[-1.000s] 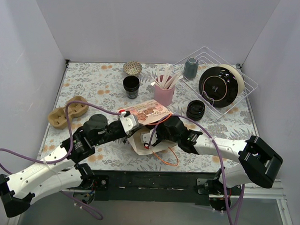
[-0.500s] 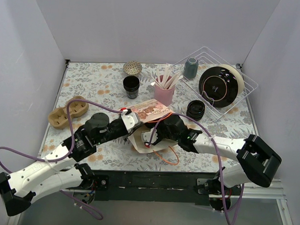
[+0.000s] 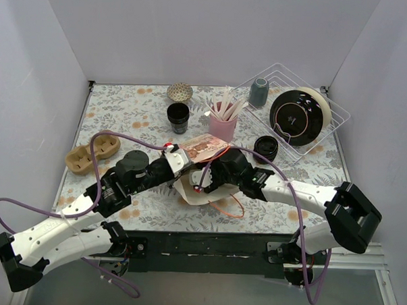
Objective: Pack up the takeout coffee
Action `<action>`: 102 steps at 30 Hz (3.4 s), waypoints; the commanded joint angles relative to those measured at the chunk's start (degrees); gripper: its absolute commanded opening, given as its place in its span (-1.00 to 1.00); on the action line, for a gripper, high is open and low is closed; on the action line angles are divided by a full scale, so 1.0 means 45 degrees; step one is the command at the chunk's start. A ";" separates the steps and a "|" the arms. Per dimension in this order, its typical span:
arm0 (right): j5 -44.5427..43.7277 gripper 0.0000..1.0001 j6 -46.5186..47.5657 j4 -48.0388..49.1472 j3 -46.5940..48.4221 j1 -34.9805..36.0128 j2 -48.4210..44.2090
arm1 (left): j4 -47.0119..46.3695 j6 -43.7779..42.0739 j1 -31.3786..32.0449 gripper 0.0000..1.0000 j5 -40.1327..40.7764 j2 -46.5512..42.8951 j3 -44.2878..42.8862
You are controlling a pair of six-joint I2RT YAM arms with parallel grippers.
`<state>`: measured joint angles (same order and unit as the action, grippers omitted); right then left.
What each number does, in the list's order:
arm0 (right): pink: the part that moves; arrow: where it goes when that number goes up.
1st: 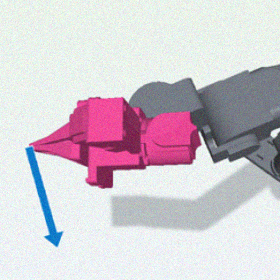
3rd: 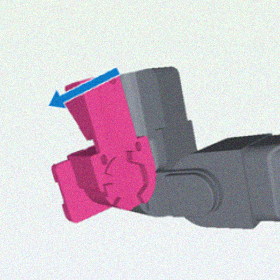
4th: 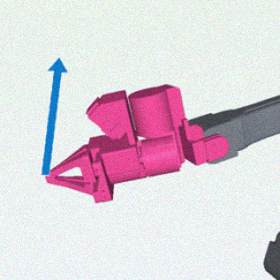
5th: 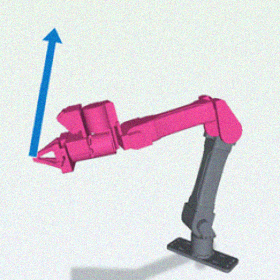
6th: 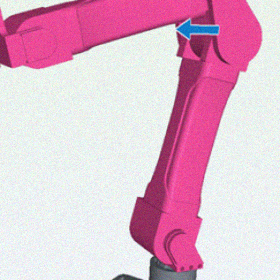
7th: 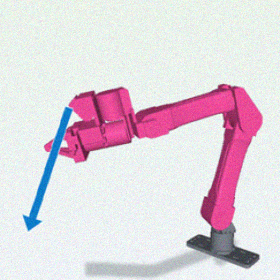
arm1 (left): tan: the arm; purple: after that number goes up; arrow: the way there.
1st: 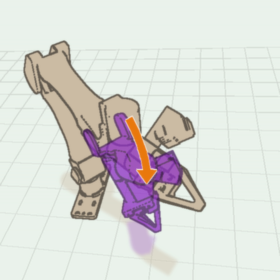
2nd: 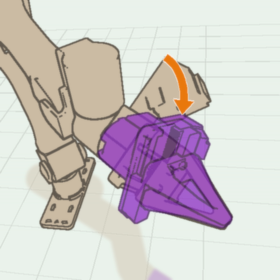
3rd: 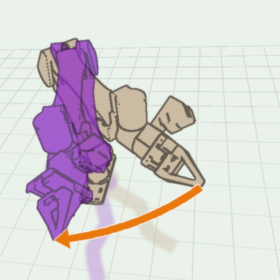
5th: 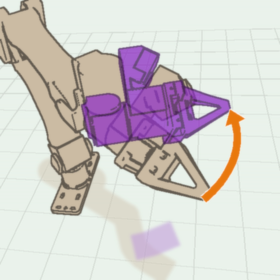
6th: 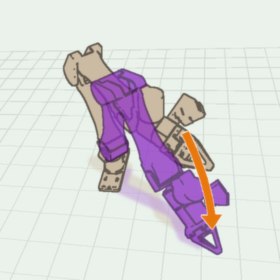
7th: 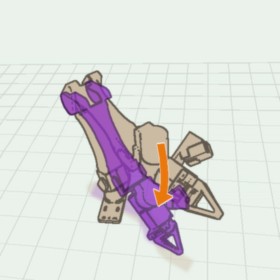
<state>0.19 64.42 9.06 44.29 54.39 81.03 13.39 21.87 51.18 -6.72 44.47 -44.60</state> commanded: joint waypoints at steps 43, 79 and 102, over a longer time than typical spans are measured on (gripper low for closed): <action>0.0488 0.89 -0.9078 -0.5800 0.8124 0.0120 -0.3926 | 0.1694 0.5880 -0.0045 -1.00 0.1709 0.0958 -0.2433; 0.0604 0.69 -1.9314 -0.9416 0.6975 0.0120 -0.3827 | 0.2455 0.8089 -0.0045 -1.00 -0.0577 0.1623 -0.2570; 0.1813 0.73 -2.0058 -1.0976 0.8301 0.0120 -0.3360 | 0.2416 0.8129 -0.0045 0.29 -0.0304 0.1563 -0.3291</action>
<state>6.48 -24.67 -39.59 77.67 55.13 65.45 24.97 58.92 51.11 -8.38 51.33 -55.42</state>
